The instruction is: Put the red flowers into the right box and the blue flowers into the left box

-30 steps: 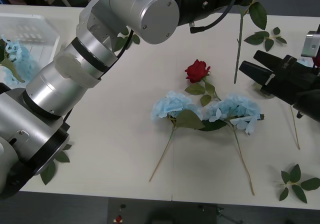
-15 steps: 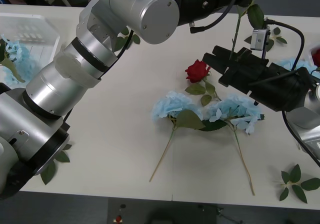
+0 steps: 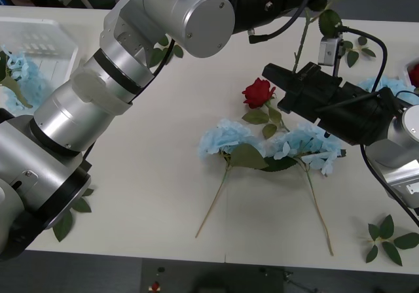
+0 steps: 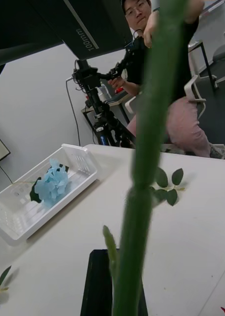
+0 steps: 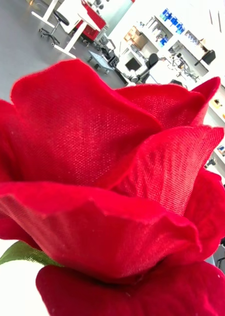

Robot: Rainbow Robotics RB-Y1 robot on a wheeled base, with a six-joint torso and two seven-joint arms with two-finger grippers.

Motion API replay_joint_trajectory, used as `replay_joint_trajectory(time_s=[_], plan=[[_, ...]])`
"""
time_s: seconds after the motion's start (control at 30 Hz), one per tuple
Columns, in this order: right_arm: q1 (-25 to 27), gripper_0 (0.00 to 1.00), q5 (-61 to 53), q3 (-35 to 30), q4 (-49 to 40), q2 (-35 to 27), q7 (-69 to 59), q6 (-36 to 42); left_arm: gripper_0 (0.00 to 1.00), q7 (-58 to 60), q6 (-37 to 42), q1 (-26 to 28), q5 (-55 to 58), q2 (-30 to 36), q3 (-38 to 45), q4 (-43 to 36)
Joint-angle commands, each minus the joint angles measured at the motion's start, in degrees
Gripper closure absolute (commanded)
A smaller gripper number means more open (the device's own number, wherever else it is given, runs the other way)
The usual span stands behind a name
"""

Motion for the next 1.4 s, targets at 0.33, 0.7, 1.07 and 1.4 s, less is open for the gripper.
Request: replay_joint_trajectory(time_s=[0.33, 0.7, 1.07, 1.4], plan=[[-0.85, 1.00, -1.70, -0.67, 2.03, -10.78, -0.82, -1.14, 0.00, 1.09, -0.56, -1.57, -0.24, -0.08, 1.20, -2.01], [-1.29, 1.00, -5.48, -0.32, 25.41, -41.19, -20.68, 9.67, 0.00, 1.89, -0.92, 0.80, 0.28, 2.29, 1.47, -1.57], [-1.20, 1.00, 7.61, 1.00, 44.04, -46.99, -29.12, 6.77, 0.00, 7.69, 28.70, 18.38, 12.41, 23.73, 3.49, -31.54], [-3.57, 1.00, 14.73, 11.02, 47.65, -41.63, -41.60, -10.89, 0.00, 1.97, 31.43, 33.85, 0.20, 27.95, -7.15, -40.42]])
